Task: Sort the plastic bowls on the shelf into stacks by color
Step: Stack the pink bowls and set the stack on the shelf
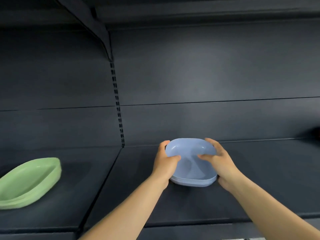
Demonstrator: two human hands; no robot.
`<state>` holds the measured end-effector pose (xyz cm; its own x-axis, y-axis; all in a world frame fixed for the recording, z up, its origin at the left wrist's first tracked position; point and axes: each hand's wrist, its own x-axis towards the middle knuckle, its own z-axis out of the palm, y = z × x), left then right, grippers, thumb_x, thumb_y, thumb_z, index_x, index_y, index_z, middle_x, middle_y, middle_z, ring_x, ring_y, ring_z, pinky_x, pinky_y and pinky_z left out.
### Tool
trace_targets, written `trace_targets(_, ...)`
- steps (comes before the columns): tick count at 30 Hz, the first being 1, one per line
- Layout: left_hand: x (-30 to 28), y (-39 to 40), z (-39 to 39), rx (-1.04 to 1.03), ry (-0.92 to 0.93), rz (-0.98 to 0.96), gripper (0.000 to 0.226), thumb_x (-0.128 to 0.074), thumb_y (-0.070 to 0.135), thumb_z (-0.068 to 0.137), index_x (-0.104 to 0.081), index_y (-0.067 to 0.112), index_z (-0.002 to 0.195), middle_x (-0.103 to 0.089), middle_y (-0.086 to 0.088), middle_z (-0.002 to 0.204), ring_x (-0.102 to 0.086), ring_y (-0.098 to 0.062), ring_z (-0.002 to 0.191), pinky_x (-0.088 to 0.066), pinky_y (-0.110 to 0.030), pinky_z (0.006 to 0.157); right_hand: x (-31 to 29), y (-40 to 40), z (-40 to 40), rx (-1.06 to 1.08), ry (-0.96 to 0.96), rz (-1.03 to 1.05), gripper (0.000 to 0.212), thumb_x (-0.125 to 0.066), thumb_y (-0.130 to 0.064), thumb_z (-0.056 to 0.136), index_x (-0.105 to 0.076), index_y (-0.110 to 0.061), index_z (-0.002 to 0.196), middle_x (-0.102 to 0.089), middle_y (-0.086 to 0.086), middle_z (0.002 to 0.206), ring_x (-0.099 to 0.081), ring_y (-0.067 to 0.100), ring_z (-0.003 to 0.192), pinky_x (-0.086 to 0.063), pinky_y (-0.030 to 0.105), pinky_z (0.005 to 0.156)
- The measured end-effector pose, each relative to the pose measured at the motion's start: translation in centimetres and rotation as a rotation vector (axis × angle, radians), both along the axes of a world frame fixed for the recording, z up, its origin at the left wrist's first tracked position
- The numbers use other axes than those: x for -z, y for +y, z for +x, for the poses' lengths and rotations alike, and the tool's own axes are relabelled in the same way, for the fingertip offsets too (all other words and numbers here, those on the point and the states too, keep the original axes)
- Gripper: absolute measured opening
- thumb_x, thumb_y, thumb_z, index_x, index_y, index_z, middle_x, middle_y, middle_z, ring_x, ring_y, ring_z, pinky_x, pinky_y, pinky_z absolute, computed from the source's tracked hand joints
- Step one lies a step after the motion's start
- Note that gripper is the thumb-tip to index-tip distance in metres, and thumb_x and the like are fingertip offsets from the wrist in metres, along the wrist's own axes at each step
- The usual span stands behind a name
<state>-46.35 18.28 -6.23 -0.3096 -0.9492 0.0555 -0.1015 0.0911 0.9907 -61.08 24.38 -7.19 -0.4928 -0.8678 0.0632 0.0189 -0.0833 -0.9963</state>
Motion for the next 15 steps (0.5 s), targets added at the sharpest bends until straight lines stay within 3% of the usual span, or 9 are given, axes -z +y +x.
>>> trace_targets(5, -1.0, 2.9, -10.6, 0.039, 0.009, -0.008, 0.044, -0.049, 0.002, 0.087, -0.041, 0.031, 0.119, -0.047, 0.022, 0.092, -0.047, 0.003, 0.079, -0.039, -0.016, 0.062, -0.8, 3.3, -10.1, 0.107, -0.007, -0.017, 0.051, -0.061, -0.003, 0.085, -0.051, -0.029, 0.128, -0.062, -0.006, 0.109, -0.061, 0.016, 0.096, -0.049, 0.029, 0.072)
trace_targets(11, -0.9, 5.9, -25.6, 0.036, 0.036, 0.02, 0.044, -0.048, 0.002, 0.087, -0.041, 0.03, 0.12, -0.044, 0.021, 0.089, -0.045, 0.0, 0.076, -0.038, -0.017, 0.061, -1.0, 6.0, -25.5, 0.11, 0.015, 0.02, 0.062, -0.061, 0.003, 0.083, -0.048, -0.026, 0.136, -0.063, 0.0, 0.117, -0.06, 0.026, 0.105, -0.05, 0.038, 0.088)
trace_targets(15, -0.2, 7.6, -34.5, 0.01, 0.064, 0.067, 0.047, -0.049, 0.002, 0.087, -0.042, 0.029, 0.125, -0.043, 0.022, 0.088, -0.045, -0.001, 0.077, -0.038, -0.016, 0.062, -1.0, 6.9, -34.7, 0.082, 0.01, 0.057, 0.065, -0.061, 0.005, 0.082, -0.046, -0.025, 0.138, -0.063, 0.002, 0.117, -0.061, 0.025, 0.098, -0.05, 0.033, 0.074)
